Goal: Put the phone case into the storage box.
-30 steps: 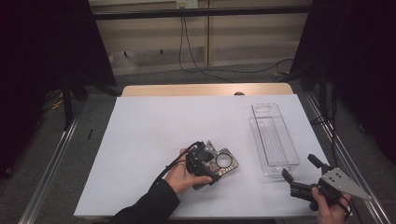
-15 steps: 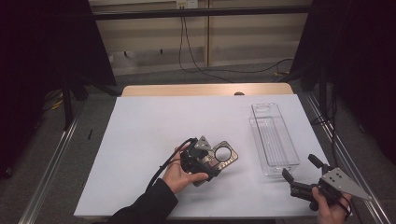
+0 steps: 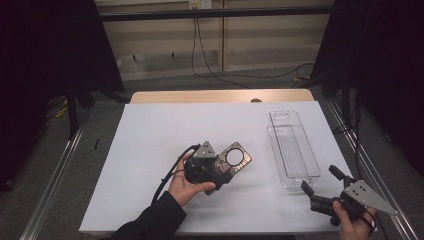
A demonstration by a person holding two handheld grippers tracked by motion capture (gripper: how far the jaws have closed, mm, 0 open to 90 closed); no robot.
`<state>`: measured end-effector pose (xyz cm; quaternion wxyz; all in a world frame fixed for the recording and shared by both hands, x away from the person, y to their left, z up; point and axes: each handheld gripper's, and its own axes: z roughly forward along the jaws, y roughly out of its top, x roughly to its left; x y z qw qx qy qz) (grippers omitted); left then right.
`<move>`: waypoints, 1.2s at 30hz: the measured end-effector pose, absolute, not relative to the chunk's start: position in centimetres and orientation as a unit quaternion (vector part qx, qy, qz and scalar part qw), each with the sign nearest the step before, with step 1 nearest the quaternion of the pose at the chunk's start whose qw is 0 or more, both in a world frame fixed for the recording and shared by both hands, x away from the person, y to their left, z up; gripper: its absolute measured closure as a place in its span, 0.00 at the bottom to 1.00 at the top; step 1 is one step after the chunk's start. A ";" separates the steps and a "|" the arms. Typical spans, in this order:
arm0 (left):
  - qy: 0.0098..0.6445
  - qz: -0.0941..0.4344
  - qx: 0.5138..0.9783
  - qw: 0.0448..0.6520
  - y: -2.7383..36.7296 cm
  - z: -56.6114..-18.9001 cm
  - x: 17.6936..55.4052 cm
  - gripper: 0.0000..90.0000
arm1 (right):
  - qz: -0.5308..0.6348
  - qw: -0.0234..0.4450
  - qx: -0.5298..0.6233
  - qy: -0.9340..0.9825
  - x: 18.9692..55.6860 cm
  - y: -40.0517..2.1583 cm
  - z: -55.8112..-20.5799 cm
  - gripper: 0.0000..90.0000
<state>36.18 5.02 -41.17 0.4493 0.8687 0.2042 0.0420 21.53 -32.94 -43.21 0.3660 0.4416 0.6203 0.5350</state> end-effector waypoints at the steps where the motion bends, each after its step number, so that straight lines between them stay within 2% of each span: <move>1: 0.204 0.041 0.867 0.452 5.1 -41.2 36.2 0.14 | 0.536 0.366 0.440 0.621 21.5 -32.9 -43.2 0.00; 20: 0.173 0.034 0.827 0.533 7.4 -40.5 35.0 0.14 | 0.561 0.348 0.396 0.639 21.7 -30.7 -42.1 0.00; 28: 0.168 0.034 0.803 0.570 9.8 -40.5 34.5 0.14 | 0.575 0.323 0.373 0.653 21.9 -29.0 -41.7 0.00; 36: 0.169 0.037 0.796 0.579 11.3 -40.9 34.1 0.14 | 0.589 0.302 0.359 0.658 22.8 -27.4 -41.2 0.00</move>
